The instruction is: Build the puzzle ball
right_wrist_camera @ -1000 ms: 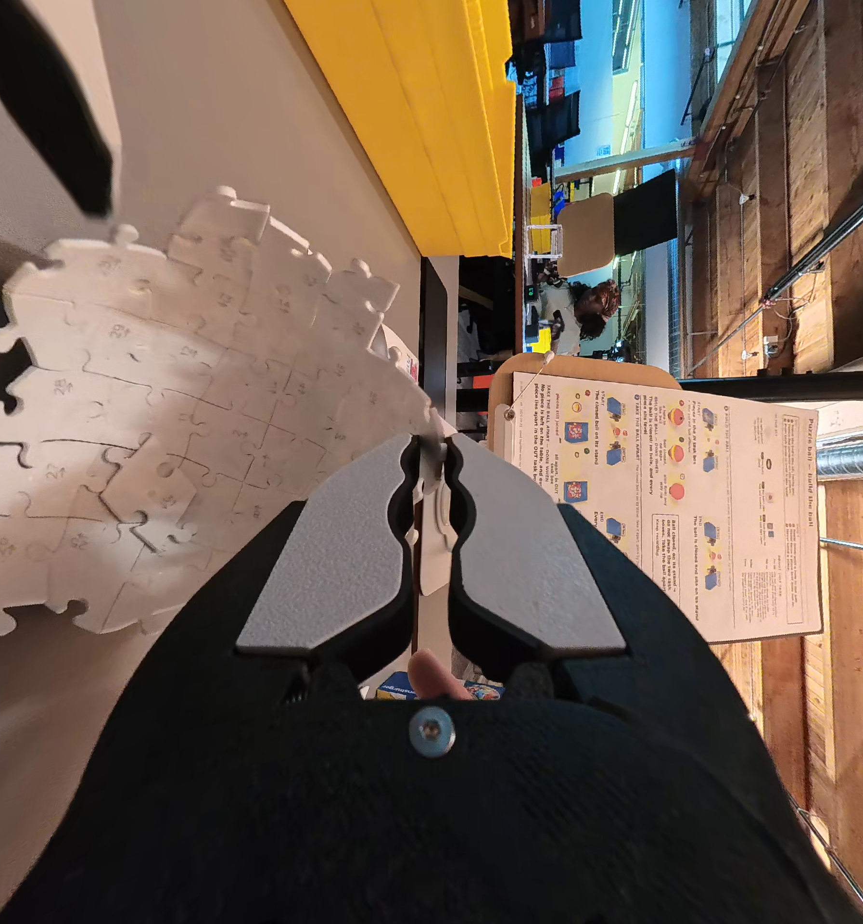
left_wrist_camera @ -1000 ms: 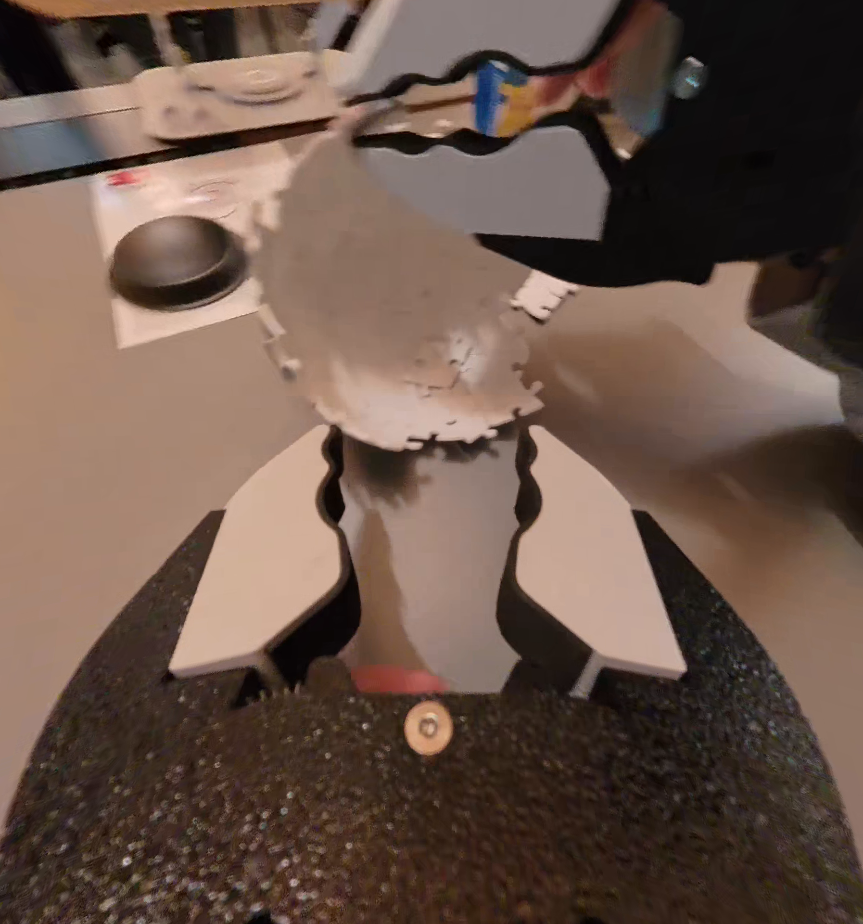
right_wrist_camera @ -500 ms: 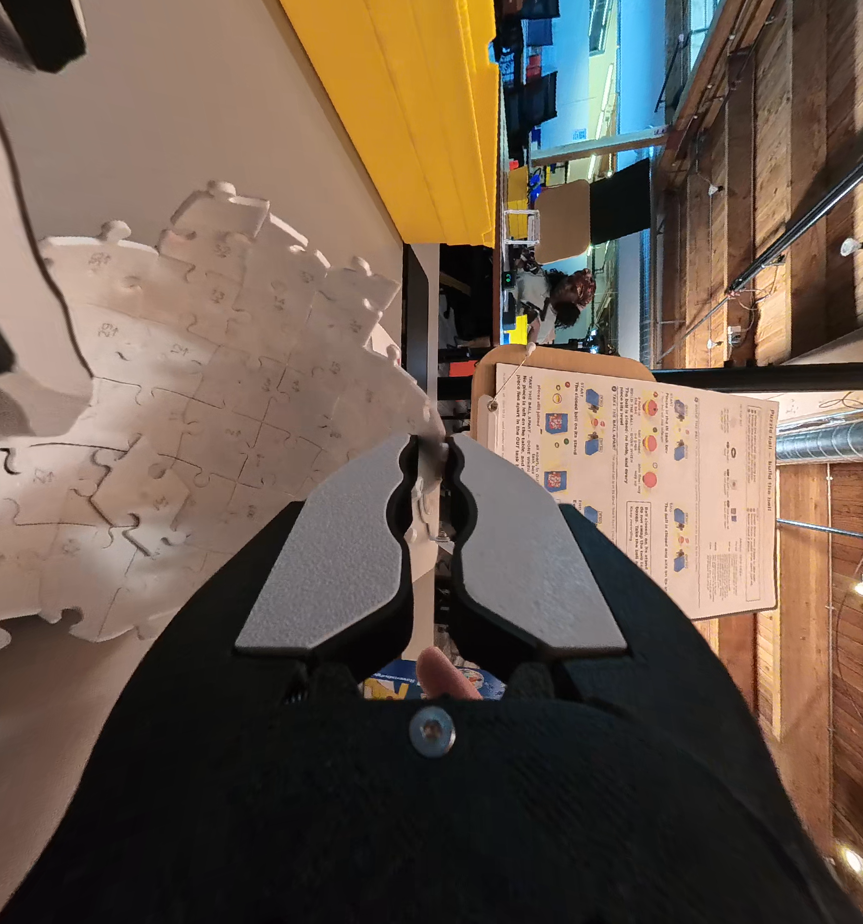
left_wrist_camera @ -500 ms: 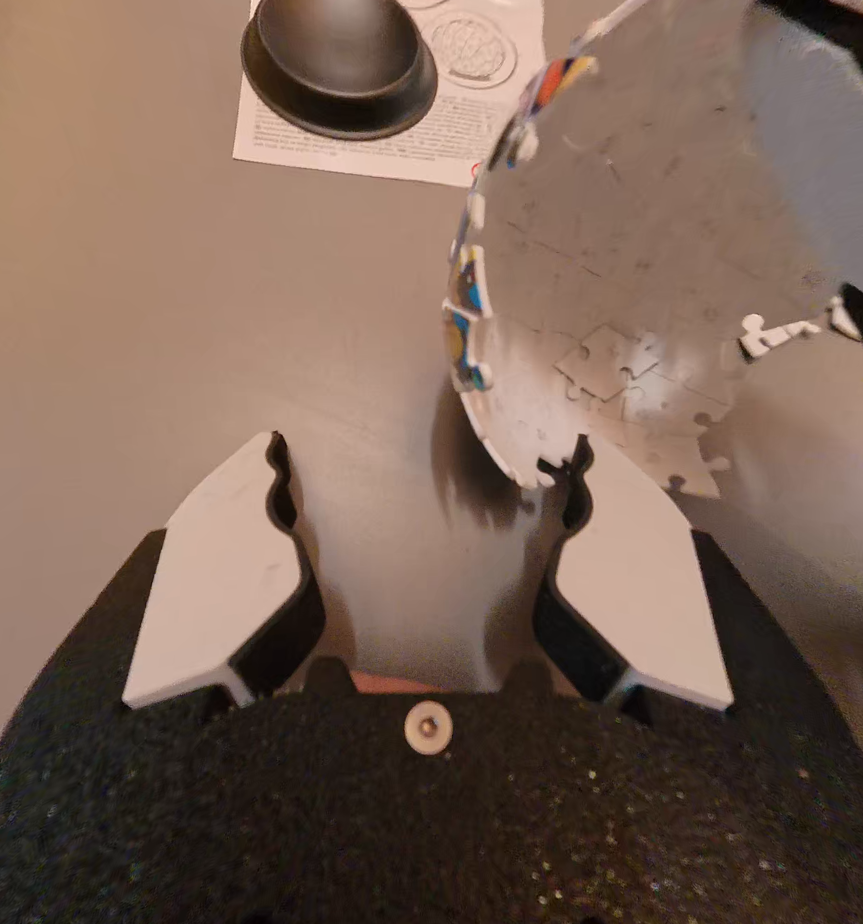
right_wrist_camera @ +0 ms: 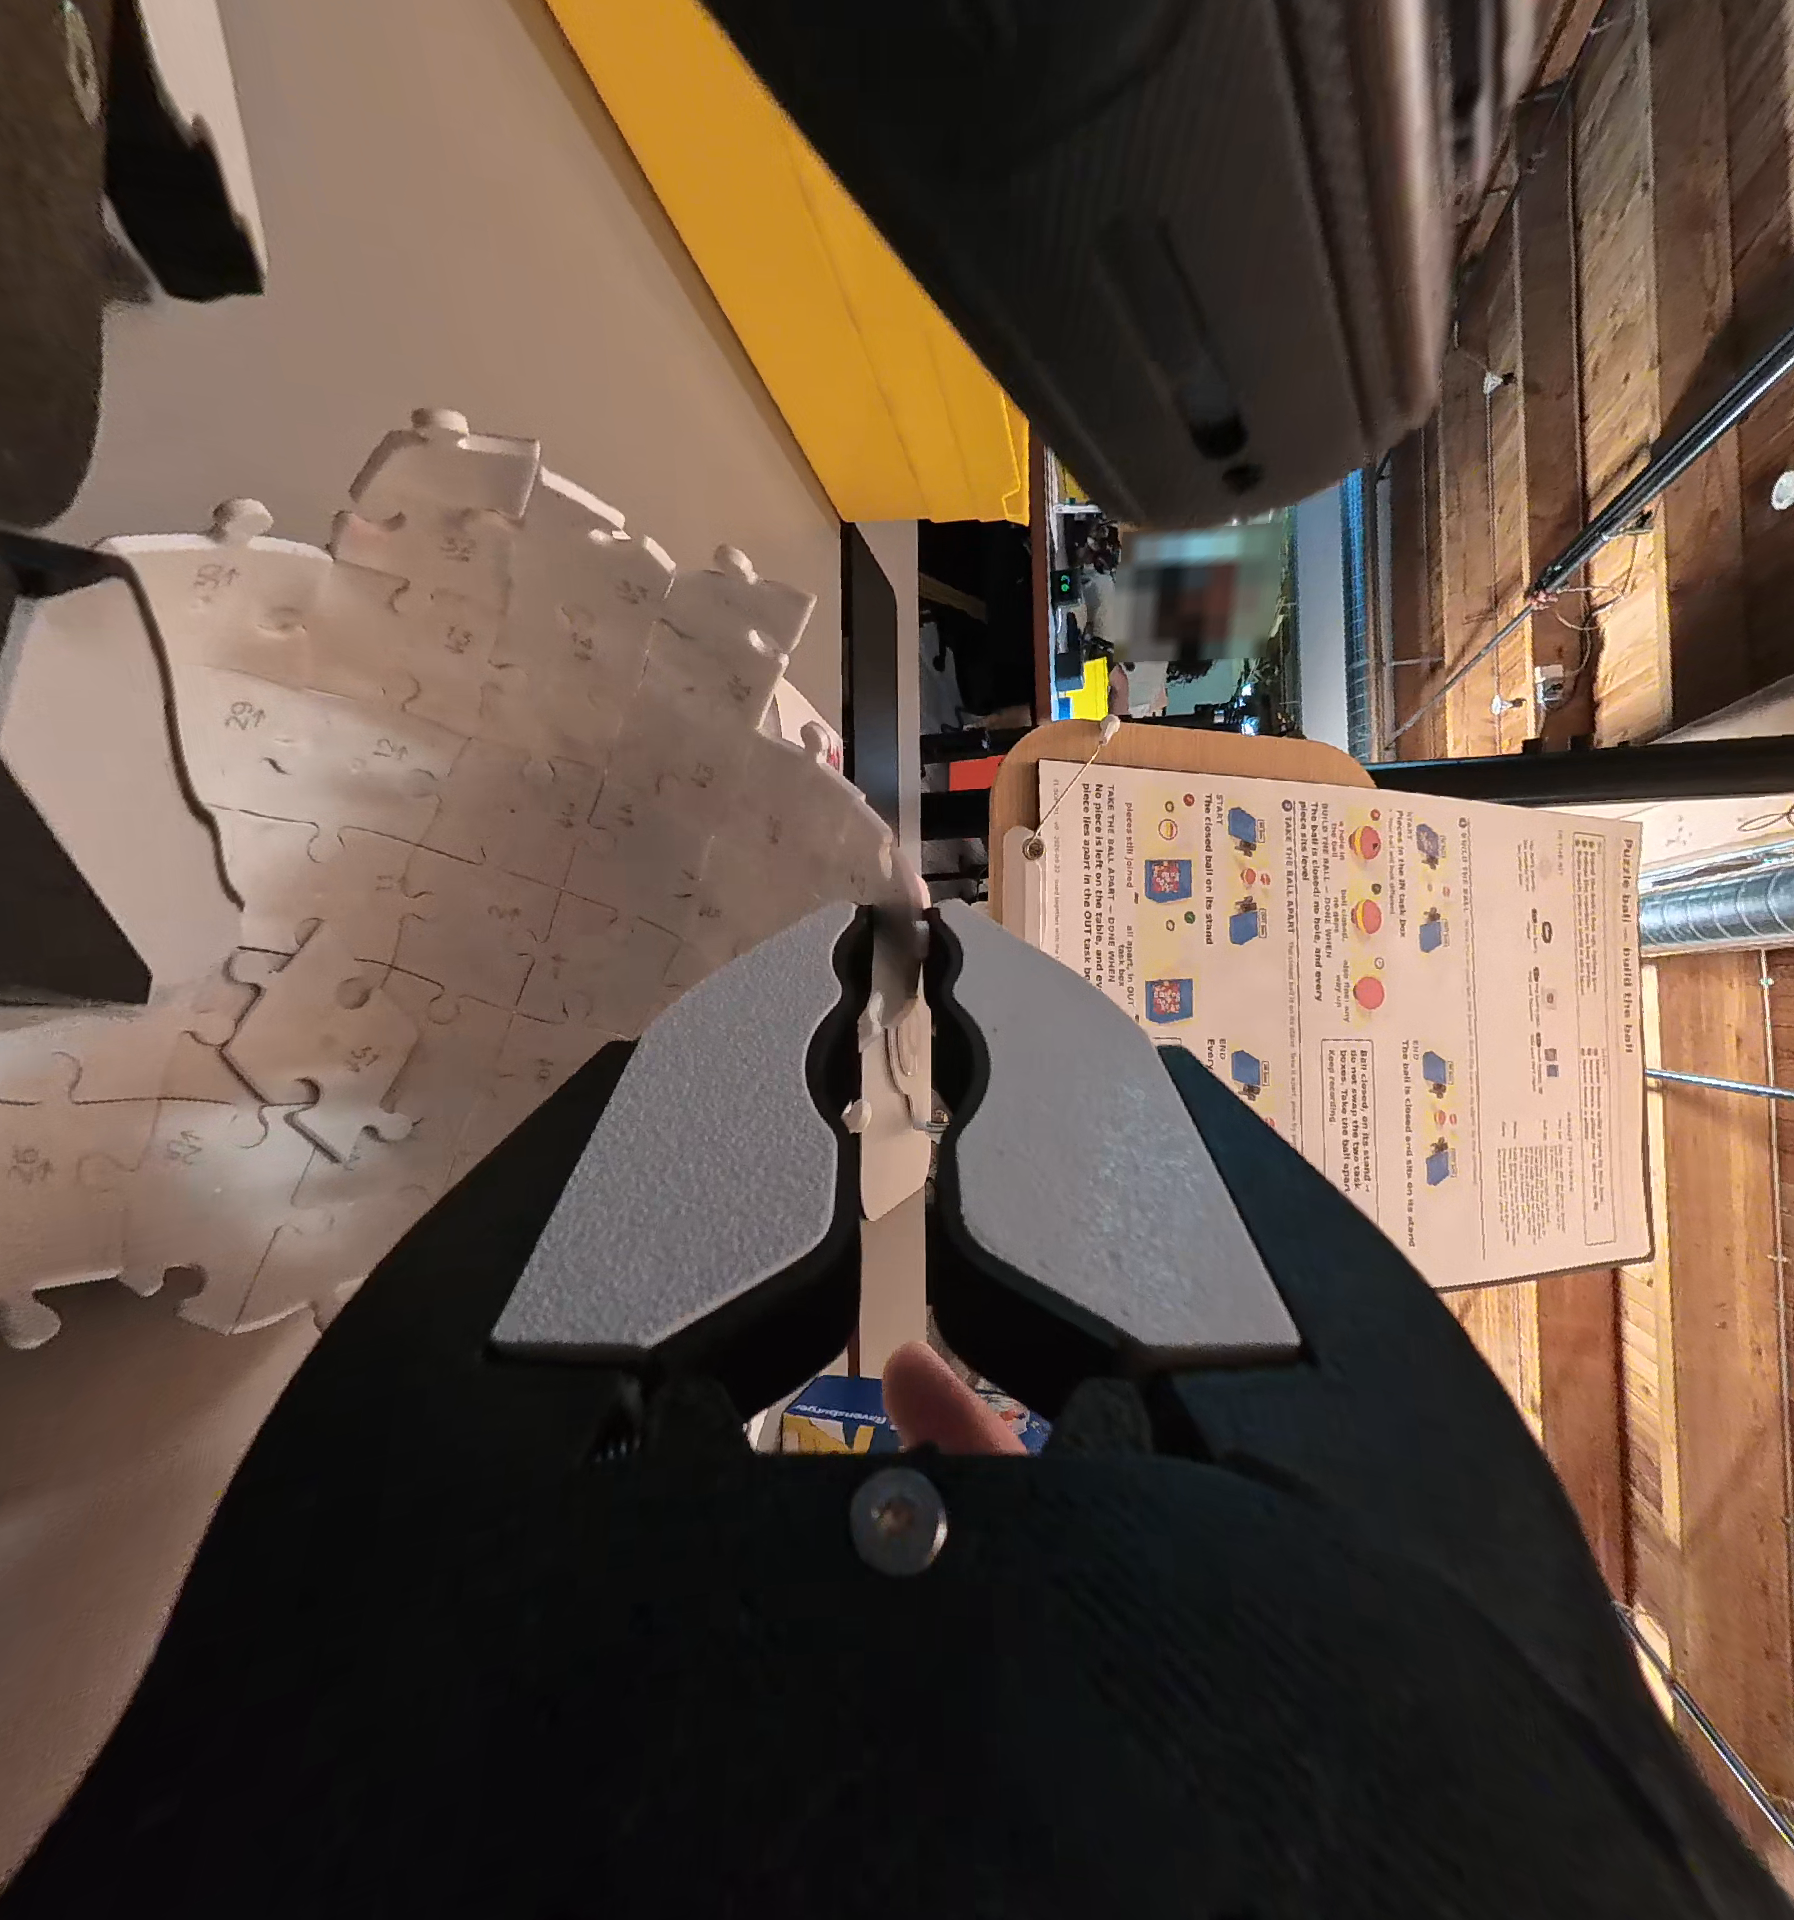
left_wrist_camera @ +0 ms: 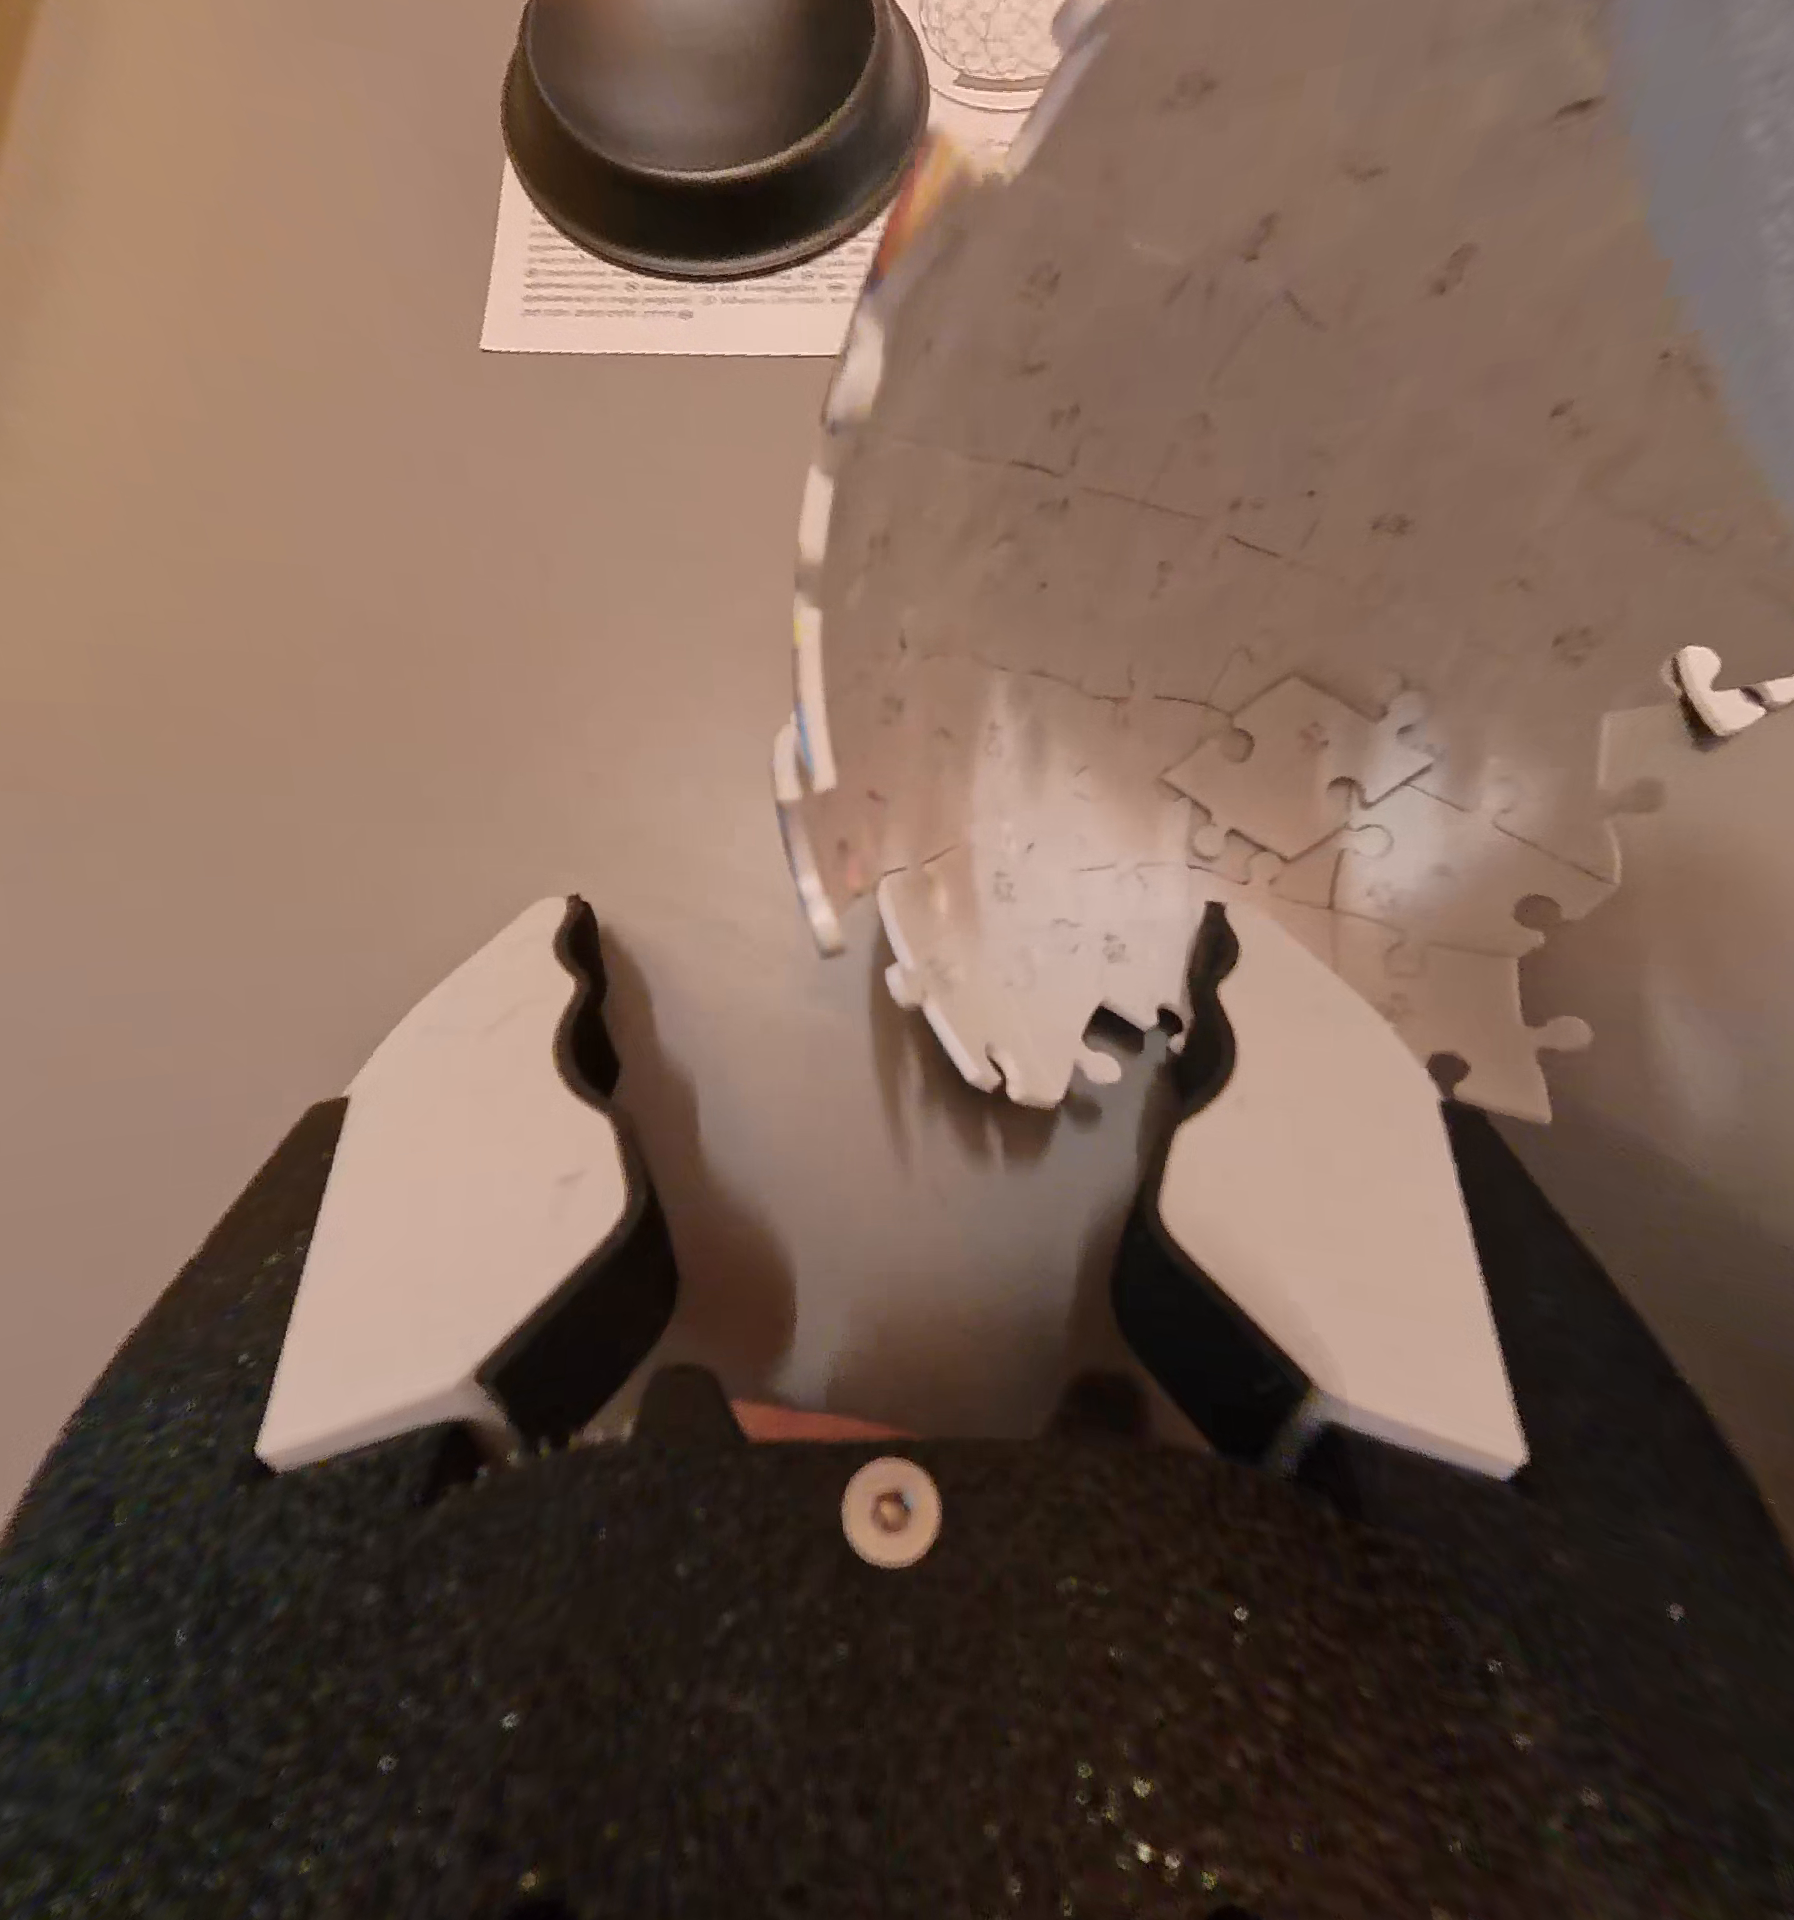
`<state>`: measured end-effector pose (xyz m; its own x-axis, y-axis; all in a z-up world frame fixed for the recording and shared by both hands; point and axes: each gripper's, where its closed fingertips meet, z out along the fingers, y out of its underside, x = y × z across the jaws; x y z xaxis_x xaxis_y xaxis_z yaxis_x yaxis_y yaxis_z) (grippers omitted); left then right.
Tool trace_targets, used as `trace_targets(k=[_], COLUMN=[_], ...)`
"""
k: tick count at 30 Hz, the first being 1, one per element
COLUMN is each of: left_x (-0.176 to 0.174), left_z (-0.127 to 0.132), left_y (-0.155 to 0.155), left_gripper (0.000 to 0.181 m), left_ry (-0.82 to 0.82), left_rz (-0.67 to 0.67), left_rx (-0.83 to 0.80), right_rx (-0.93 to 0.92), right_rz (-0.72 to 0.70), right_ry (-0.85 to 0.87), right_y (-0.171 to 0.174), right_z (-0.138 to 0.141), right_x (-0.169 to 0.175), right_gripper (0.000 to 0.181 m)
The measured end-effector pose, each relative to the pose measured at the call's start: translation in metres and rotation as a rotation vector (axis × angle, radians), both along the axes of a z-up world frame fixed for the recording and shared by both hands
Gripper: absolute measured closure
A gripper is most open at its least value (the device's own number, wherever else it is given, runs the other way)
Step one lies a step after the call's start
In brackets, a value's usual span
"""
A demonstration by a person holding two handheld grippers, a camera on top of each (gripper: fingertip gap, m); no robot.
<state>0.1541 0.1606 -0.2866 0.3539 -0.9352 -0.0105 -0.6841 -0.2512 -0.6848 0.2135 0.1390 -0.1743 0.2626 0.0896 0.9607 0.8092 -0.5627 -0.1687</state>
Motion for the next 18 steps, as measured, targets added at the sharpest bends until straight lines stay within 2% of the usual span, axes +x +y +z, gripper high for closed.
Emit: trace_targets(k=[7,12,18], left_x=[-0.004,-0.007,-0.008], left_z=[0.008,0.003,0.004], left_y=[0.005,0.000,0.003], left_gripper=[0.084,0.083,0.078], left_ry=[-0.005,0.002,-0.005], left_rz=[0.005,-0.013,-0.013], left_rx=[0.076,0.027,0.074], right_rx=[-0.001,-0.003,0.019], right_rz=[0.018,0.028,0.039], right_ry=[-0.024,-0.056,-0.079], right_y=[0.002,0.004,0.003], right_z=[0.001,0.003,0.004], right_x=[-0.008,-0.014,-0.019], right_gripper=[0.173,0.173,0.173])
